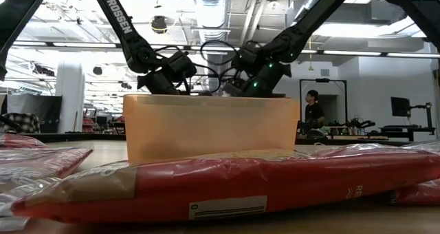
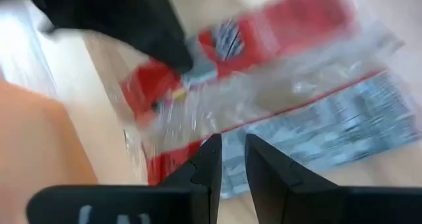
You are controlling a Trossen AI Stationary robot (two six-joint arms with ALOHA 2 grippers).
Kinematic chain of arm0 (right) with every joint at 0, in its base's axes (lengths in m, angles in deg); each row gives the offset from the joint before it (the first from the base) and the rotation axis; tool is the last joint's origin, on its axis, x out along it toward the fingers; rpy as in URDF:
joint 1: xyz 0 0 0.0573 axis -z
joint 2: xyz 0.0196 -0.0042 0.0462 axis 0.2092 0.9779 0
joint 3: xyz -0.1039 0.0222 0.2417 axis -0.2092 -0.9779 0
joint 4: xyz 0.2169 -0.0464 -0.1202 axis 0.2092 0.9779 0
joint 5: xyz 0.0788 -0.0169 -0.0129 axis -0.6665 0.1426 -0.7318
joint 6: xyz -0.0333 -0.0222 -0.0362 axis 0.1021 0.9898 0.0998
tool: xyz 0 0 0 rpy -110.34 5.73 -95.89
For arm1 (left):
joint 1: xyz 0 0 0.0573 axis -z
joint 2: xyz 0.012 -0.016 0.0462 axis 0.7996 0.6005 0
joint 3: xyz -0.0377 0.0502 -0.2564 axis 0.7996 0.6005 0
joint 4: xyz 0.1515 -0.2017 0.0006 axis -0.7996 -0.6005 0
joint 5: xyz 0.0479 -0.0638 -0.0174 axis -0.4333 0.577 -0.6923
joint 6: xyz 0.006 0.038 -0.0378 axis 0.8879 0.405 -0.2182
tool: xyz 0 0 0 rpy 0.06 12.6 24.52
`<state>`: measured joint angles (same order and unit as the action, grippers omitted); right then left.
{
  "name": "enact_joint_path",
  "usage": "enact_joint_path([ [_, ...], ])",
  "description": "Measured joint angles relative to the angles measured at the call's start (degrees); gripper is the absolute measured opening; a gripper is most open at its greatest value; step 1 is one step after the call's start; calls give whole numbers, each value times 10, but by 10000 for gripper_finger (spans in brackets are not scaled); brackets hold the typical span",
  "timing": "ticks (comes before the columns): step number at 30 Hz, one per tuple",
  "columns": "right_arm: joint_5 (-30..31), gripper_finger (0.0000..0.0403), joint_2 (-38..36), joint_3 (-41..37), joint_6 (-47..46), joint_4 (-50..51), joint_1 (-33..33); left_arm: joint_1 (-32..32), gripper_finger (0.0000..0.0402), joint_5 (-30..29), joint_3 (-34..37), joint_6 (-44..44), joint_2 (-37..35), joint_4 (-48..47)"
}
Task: Sort popcorn bags into baskets
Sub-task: Put the red popcorn bag into the orange bin
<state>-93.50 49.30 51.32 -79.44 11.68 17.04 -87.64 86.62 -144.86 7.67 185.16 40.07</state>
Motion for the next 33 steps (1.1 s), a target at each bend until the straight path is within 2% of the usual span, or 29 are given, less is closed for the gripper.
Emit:
enact_joint_path([
  [3,0,93,-27,1,2,6,10,-2,9,-4,0,-1,0,1],
  [11,5,93,-147,1,42,102,42,-7,0,46,-27,-26,-9,-4],
  [25,83,93,-335,1,79,252,78,3,1,76,-124,-14,-76,-35],
  [28,93,93,-357,-1,79,265,79,13,1,49,-144,14,-89,-83],
  [33,97,93,-349,-40,51,267,81,12,6,-59,-163,63,-91,-173],
])
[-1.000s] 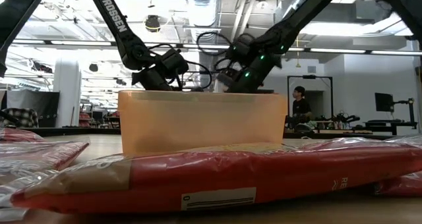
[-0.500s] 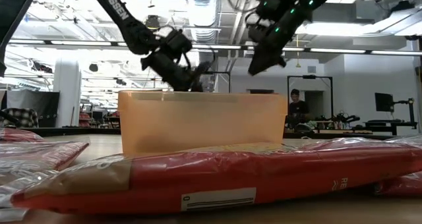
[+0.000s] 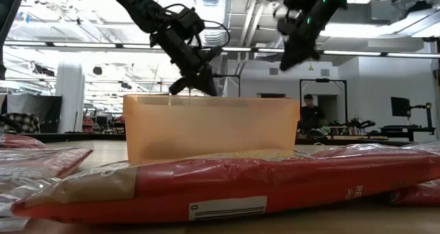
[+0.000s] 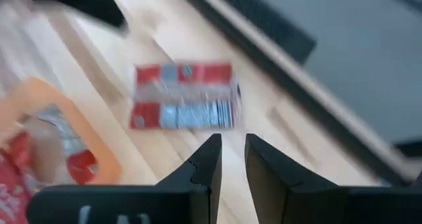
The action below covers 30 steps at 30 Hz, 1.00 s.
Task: Sort popcorn bags into baskets
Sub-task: Put the red popcorn bag into the orange bin
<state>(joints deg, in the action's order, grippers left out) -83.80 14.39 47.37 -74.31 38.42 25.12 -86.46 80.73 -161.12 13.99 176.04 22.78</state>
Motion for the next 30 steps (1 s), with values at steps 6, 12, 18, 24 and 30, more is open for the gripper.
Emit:
enact_joint_path([
  [6,6,93,80,-98,-59,-125,-3,-35,81,21,28,-12,6,-22],
  [12,7,93,194,-102,-137,-266,-6,-56,195,38,69,-56,27,25],
  [18,10,91,293,-54,-176,-277,-17,-51,257,66,74,-75,77,59],
  [24,-11,83,341,-8,-175,-258,-42,-45,265,73,74,-81,117,71],
  [30,-18,74,350,16,-154,-253,-70,-45,258,101,73,-67,127,85],
])
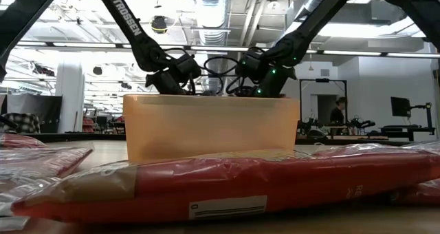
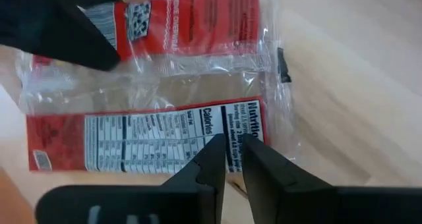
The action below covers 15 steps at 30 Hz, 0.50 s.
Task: Sort popcorn bags into baskets
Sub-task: Put the red popcorn bag into the orange bin
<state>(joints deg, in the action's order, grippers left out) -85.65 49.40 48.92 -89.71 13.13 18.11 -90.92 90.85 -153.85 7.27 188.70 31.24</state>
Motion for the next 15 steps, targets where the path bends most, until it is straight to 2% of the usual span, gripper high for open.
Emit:
enact_joint_path([
  [3,11,71,0,0,4,0,-2,-3,240,7,0,5,1,0],
  [6,11,70,0,0,5,0,0,-3,201,8,0,11,7,-6],
  [9,11,70,-1,0,9,-1,0,-1,142,10,0,28,11,-7],
  [13,11,70,-12,5,23,4,0,3,42,14,1,53,11,-3],
  [15,11,70,-25,11,34,19,0,3,14,13,1,52,11,-3],
])
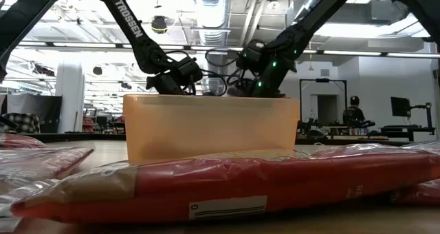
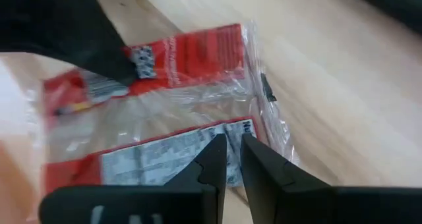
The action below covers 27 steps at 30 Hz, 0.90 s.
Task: Sort popcorn bags into baskets
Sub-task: Put the red popcorn bag into the orange bin
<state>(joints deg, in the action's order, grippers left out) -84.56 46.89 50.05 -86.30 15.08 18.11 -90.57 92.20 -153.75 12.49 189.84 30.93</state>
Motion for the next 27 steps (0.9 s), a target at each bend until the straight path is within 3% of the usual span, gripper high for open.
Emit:
enact_joint_path([
  [7,5,70,-107,8,54,87,9,-2,2,31,1,-29,-14,-4],
  [11,23,70,-192,8,72,154,15,0,0,17,1,-30,-50,-7],
  [16,51,70,-287,8,80,212,15,-1,0,7,1,-29,-108,-2],
  [22,87,70,-367,8,82,275,14,15,0,43,1,-6,-201,-15],
  [27,109,70,-407,8,82,319,14,73,0,70,0,61,-300,-109],
])
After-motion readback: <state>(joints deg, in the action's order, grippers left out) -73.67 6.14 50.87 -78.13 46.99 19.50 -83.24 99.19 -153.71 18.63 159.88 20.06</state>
